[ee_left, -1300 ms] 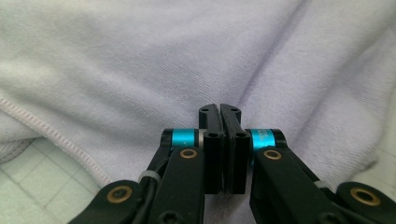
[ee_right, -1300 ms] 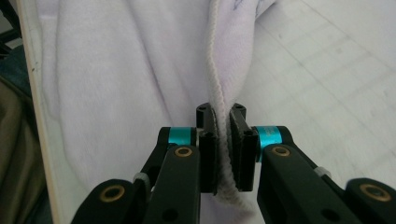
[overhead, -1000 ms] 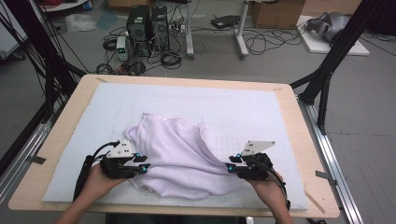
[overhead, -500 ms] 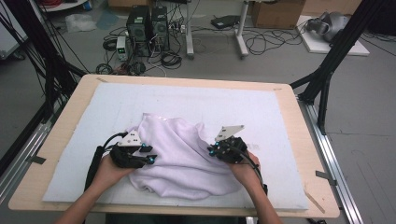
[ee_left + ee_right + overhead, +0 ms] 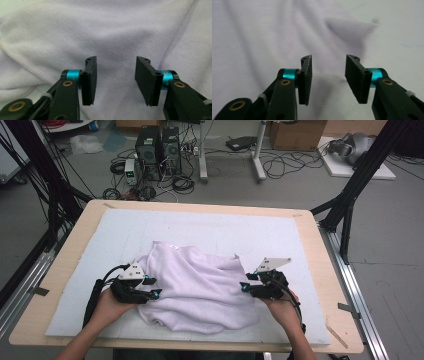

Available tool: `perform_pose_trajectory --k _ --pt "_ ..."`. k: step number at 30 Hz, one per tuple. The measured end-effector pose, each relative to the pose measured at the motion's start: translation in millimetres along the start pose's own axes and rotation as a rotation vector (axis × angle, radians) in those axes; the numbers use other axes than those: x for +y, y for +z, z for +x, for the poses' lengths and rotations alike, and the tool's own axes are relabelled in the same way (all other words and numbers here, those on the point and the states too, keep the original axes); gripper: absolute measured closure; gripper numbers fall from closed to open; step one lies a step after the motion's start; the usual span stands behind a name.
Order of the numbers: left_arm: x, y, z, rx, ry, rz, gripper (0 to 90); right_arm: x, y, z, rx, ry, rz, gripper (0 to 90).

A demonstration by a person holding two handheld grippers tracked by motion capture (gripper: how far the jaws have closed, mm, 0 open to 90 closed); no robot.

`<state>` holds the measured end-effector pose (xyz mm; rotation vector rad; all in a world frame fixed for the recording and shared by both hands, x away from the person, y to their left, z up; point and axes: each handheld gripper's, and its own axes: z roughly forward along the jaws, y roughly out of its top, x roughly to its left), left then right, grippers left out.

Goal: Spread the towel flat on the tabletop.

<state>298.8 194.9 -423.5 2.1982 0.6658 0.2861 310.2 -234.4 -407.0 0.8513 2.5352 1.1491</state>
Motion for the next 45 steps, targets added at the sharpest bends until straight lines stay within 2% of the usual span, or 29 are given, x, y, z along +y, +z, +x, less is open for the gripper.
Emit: perform_pose_trajectory --k 5,7,8,10,12,14,16,18,20,25,31,35,37,40,42,45 --pt "-9.7 -3.4 -8.9 -0.043 0.014 0.028 47.0 -8.8 13.2 25.6 0.161 -0.104 0.025 44.9" --pt "-13.5 -2.7 -14.0 -0.061 0.027 0.042 47.0 -14.6 17.4 32.3 0.204 -0.135 0.044 43.3" --pt "-15.2 -1.8 -16.2 -0.071 0.031 0.051 47.3 -16.5 18.1 33.3 0.21 -0.138 0.05 43.3" --pt "-18.1 2.7 -19.7 -0.101 0.044 0.063 54.9 -21.5 20.8 33.7 0.218 -0.13 0.061 44.6" --pt "-17.5 4.6 -21.6 -0.093 0.057 0.056 58.9 -25.0 25.5 34.3 0.223 -0.133 0.084 49.4" --pt "-15.5 6.3 -21.6 -0.123 0.06 0.058 72.1 -25.8 25.6 37.3 0.219 -0.144 0.068 61.5" --pt "-14.1 7.3 -23.8 -0.128 0.079 0.058 82.1 -25.4 24.8 38.5 0.241 -0.146 0.074 75.2" --pt "-14.0 6.3 -26.5 -0.119 0.097 0.061 85.5 -25.8 23.9 41.6 0.246 -0.166 0.07 78.4" --pt "-15.7 4.1 -28.1 -0.118 0.097 0.056 86.3 -27.3 21.8 42.8 0.275 -0.152 0.063 79.0" --pt "-22.7 -9.4 -33.3 -0.123 0.102 0.047 86.7 -31.3 11.7 52.2 0.301 -0.152 0.049 78.9" --pt "-27.4 -26.8 -48.1 -0.133 0.12 0.027 86.8 -33.3 0.9 70.3 0.321 -0.168 0.041 78.9" --pt "-29.4 -31.7 -50.6 -0.141 0.121 0.027 86.5 -33.9 -2.8 74.8 0.359 -0.156 0.047 76.1" --pt "-27.3 -31.6 -47.4 -0.138 0.107 0.011 83.4 -30.6 -4.9 72.9 0.375 -0.147 0.04 69.5" --pt "-18.8 -32.2 -37.4 -0.125 0.079 -0.016 69.5 -21.2 -12.0 65.5 0.365 -0.127 -0.002 58.2" --pt "-11.3 -31.9 -29.7 -0.103 0.067 -0.035 64.5 -12.4 -16.8 56.8 0.346 -0.124 -0.029 54.6" --pt "-0.4 -27.9 -17.0 -0.075 0.051 -0.054 60.1 1.1 -17.7 40.5 0.287 -0.121 -0.044 51.5"
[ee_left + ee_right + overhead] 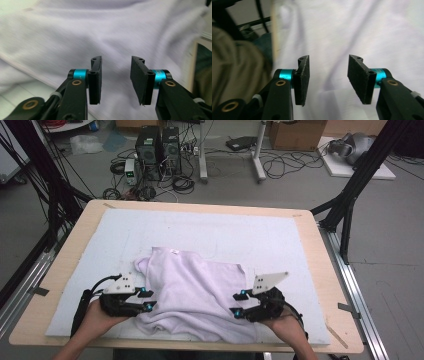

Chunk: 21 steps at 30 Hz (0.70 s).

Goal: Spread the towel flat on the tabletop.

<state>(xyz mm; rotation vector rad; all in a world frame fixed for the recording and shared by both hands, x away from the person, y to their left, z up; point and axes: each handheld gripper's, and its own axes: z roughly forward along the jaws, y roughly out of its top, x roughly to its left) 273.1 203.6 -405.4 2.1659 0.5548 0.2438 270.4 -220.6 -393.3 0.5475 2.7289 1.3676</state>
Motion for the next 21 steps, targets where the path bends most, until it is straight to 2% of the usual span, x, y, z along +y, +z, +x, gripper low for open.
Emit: perform_pose_trajectory --k 4,6,12,15,18,21 --pt "10.6 10.9 24.1 0.04 -0.026 -0.008 59.3 8.6 6.0 -30.7 -0.085 0.02 0.018 50.9" --pt "15.3 18.3 38.5 0.055 -0.041 -0.002 63.9 9.9 14.2 -48.9 -0.129 0.034 0.054 50.9" --pt "19.5 35.3 66.2 0.07 -0.107 0.013 63.8 6.8 33.4 -81.3 -0.174 0.05 0.099 52.1" --pt "18.7 39.6 75.2 0.105 -0.134 0.006 60.9 1.5 42.5 -91.8 -0.19 0.068 0.144 52.0" --pt "19.5 45.4 82.4 0.122 -0.143 0.022 59.5 -2.5 47.9 -96.9 -0.206 0.079 0.181 54.9" --pt "16.3 52.8 88.6 0.136 -0.158 0.022 59.8 -3.0 47.7 -98.4 -0.221 0.094 0.17 62.9"
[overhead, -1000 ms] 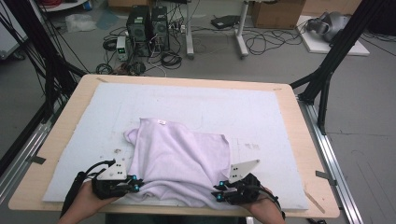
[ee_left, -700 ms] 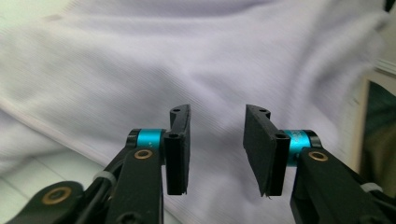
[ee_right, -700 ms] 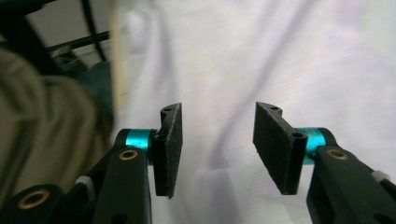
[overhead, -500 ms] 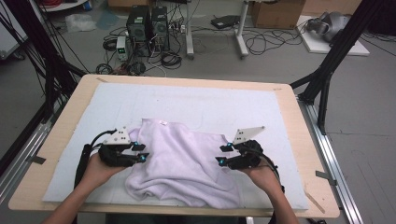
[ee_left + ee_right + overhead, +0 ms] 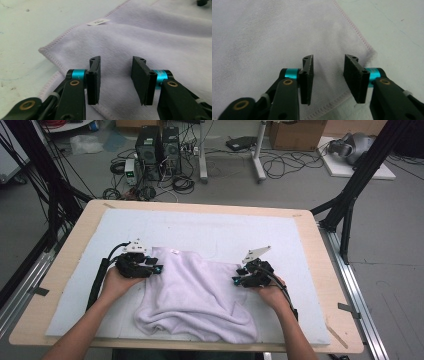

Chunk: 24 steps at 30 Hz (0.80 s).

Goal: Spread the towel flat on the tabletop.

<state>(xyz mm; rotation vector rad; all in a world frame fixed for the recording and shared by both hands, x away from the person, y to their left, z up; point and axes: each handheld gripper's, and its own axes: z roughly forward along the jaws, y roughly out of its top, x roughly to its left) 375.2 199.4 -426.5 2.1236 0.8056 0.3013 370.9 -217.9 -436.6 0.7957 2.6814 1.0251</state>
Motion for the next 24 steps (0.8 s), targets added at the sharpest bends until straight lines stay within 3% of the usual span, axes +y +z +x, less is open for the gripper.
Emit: perform_pose_trajectory --k 3,5,6,10,14,16,24 --pt "-4.7 10.5 2.3 -0.029 -0.018 0.042 71.0 -0.6 0.1 -1.5 -0.002 0.017 -0.008 74.3" --pt "-2.9 10.0 -1.1 -0.017 0.013 0.041 79.5 -0.5 0.9 -2.6 0.019 0.02 -0.015 85.0" --pt "-2.3 8.8 -2.6 -0.012 0.02 0.041 81.9 -0.4 1.2 -2.9 0.032 0.022 -0.013 86.2" --pt "-0.8 0.1 -2.8 -0.006 0.022 0.034 84.7 0.3 0.5 -3.0 0.038 0.007 -0.013 87.8" --pt "2.1 -13.0 -3.0 0.0 0.016 -0.016 85.6 1.6 -3.4 -1.6 0.035 -0.003 -0.026 88.3" --pt "3.5 -18.7 -2.1 -0.001 0.005 -0.032 85.7 3.4 -9.0 -1.8 0.034 -0.002 -0.053 88.4" --pt "18.8 -33.1 -3.1 0.007 0.032 -0.054 85.8 21.8 -37.1 -5.1 0.004 -0.025 -0.107 88.4"
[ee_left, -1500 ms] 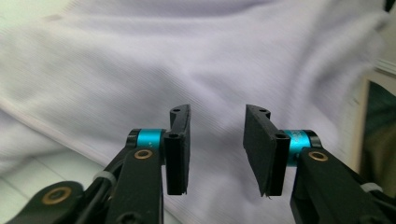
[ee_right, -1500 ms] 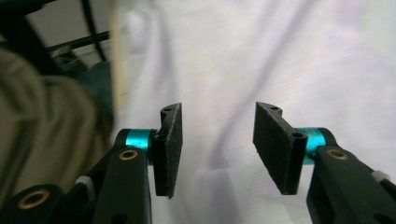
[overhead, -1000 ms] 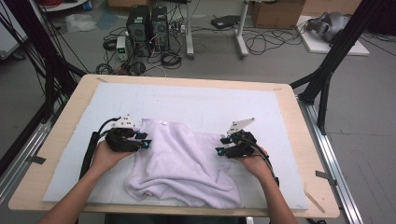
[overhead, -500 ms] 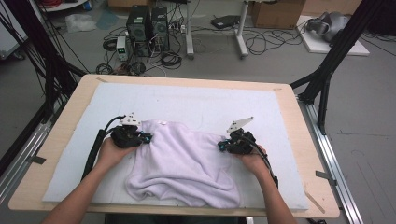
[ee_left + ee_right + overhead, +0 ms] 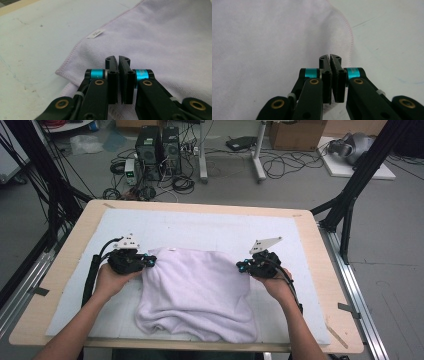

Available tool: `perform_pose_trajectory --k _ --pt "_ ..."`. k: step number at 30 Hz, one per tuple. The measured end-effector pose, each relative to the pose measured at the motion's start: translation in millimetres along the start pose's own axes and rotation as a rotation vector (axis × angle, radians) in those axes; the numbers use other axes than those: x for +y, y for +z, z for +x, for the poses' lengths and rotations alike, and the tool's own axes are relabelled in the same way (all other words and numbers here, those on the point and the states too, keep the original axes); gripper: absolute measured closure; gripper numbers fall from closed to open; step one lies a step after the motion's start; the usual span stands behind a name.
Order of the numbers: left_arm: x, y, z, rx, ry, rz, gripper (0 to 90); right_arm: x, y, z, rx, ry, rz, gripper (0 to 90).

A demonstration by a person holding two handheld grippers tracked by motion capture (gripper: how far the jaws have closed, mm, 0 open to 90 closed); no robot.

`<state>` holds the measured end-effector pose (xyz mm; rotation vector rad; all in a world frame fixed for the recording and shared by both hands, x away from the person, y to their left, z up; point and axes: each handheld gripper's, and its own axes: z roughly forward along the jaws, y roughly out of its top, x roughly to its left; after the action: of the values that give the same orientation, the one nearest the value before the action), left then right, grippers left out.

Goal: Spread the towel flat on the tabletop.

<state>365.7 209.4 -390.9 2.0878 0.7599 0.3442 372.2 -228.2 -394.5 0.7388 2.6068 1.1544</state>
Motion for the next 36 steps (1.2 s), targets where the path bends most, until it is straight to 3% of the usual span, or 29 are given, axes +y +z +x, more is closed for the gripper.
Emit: perform_pose_trajectory --k 7,12,15,16,17,20,24,28,30,36 --pt "31.0 -5.5 18.2 0.048 -0.029 -0.039 87.0 26.1 -17.6 -21.7 -0.06 -0.015 -0.015 88.4" --pt "64.2 6.9 36.2 0.156 -0.034 -0.078 87.7 54.6 -23.8 -45.5 -0.126 -0.029 -0.019 88.4" --pt "85.1 18.7 49.8 0.249 -0.043 -0.104 87.1 79.5 -27.5 -70.5 -0.226 -0.001 -0.05 87.3" --pt "89.2 24.5 54.3 0.282 -0.067 -0.093 84.5 84.8 -28.6 -78.3 -0.247 0.019 -0.082 85.0" --pt "89.1 27.7 56.2 0.288 -0.084 -0.089 73.4 86.9 -27.5 -85.0 -0.263 0.048 -0.12 78.4" --pt "76.1 37.7 59.1 0.238 -0.091 -0.01 65.3 78.8 -15.5 -91.0 -0.227 0.108 -0.082 68.4" --pt "45.0 38.8 57.0 0.183 -0.121 0.0 62.0 52.5 4.9 -81.3 -0.152 0.123 0.009 61.2" --pt "26.0 33.6 49.4 0.148 -0.111 0.012 59.5 31.6 10.7 -59.8 -0.12 0.105 0.001 61.0" --pt "19.4 29.1 42.7 0.126 -0.09 0.008 58.9 24.0 10.7 -48.4 -0.101 0.092 0.006 60.0" --pt "4.1 18.4 22.4 0.067 -0.036 -0.013 58.0 7.9 4.2 -18.7 -0.053 0.069 -0.043 56.7"
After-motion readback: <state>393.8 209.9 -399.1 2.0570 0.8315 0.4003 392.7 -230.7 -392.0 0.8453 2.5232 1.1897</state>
